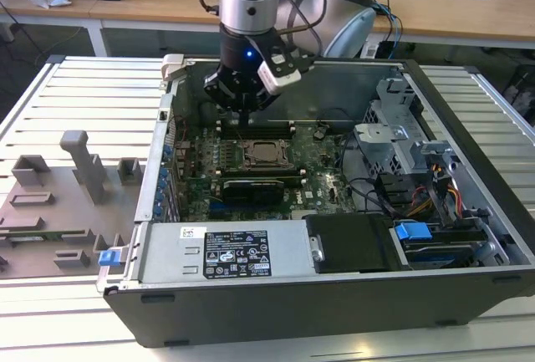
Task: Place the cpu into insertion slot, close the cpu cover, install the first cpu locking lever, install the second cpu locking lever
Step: 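Install the first cpu locking lever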
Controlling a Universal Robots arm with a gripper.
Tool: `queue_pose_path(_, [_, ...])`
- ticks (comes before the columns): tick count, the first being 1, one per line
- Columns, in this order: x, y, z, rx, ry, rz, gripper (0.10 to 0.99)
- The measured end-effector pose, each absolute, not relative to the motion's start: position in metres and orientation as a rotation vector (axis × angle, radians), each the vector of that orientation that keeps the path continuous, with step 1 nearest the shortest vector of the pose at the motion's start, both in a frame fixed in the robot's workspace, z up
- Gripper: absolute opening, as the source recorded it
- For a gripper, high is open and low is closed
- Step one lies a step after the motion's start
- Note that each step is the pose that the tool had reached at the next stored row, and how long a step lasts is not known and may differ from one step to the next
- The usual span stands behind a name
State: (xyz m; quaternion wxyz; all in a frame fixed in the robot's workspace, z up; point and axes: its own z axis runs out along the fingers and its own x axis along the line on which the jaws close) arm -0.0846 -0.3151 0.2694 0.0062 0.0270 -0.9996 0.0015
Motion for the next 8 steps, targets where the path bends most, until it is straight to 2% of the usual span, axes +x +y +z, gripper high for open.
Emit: queue_pose_path(8, [-0.105,-0.312,0.264,0.084,-3.128,0.005,0.106])
